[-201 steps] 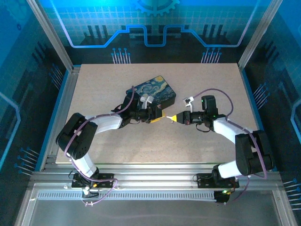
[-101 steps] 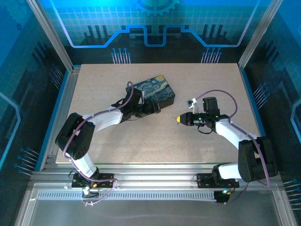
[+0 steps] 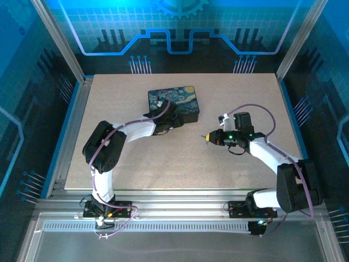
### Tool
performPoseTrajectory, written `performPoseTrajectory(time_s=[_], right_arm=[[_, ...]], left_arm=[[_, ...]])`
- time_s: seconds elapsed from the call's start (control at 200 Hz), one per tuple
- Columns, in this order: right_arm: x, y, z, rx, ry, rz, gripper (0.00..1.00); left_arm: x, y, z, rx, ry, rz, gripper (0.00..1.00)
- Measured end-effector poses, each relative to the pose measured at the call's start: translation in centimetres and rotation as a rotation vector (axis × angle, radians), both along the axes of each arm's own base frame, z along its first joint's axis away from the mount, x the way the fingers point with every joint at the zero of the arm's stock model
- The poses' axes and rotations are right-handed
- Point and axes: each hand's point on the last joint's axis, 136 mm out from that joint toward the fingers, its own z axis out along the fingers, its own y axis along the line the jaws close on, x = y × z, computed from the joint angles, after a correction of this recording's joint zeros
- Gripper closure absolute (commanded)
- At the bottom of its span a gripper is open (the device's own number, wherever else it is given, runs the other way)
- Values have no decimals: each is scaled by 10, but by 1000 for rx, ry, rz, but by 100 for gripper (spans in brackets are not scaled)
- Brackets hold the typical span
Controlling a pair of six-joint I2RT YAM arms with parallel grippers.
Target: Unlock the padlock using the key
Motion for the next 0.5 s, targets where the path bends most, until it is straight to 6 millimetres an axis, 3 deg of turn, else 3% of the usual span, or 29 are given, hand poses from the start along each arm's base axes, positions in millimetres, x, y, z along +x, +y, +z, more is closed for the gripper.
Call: performPoseTrajectory(time_s=[0.13, 0.495], right_arm=[[2, 3, -2, 5, 6, 0, 100], [4, 3, -4, 8, 10, -2, 100]], left_arm=[[4, -7, -8, 60, -10, 16, 38], [19, 4, -25, 187, -4, 88, 52]])
